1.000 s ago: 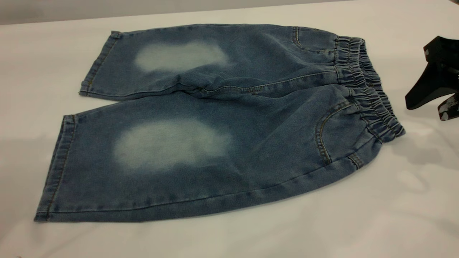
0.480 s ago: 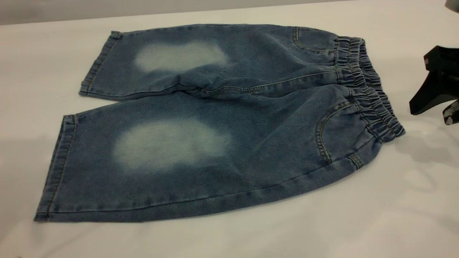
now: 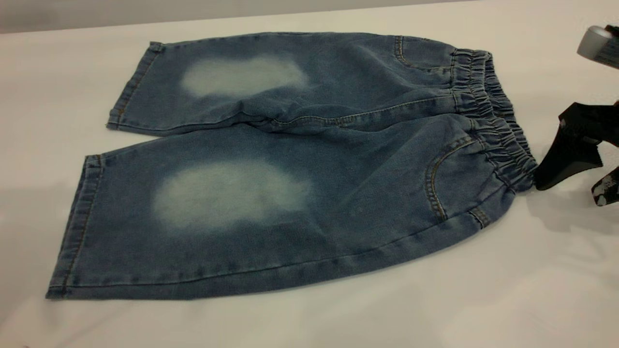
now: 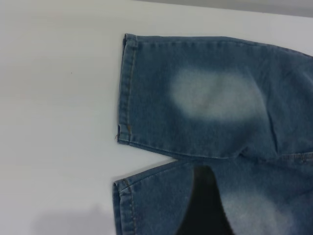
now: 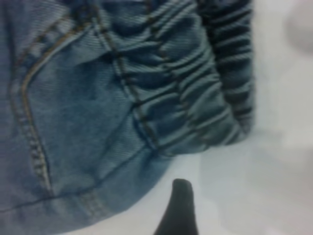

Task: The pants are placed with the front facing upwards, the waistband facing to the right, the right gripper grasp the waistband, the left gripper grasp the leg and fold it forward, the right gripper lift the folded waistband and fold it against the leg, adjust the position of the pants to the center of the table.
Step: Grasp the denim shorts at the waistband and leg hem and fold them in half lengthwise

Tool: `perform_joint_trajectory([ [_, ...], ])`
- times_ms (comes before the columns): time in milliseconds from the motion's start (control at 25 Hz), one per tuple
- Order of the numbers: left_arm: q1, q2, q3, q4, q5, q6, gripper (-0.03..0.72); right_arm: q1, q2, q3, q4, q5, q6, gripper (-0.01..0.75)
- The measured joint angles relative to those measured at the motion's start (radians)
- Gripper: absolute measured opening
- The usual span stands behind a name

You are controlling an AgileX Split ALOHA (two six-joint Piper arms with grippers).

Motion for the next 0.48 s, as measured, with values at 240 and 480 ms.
perform_joint_trajectory([
  [240,0.0,0.0,0.0,0.0,0.001,0.0,0.469,0.0,0.021,-0.019,0.128,0.064,-0.145,0.573],
  [480,0.0,0.0,0.0,0.0,0.004,0.0,0.469,-0.003,0.049,-0.019,0.298,0.086,-0.354,0.573],
])
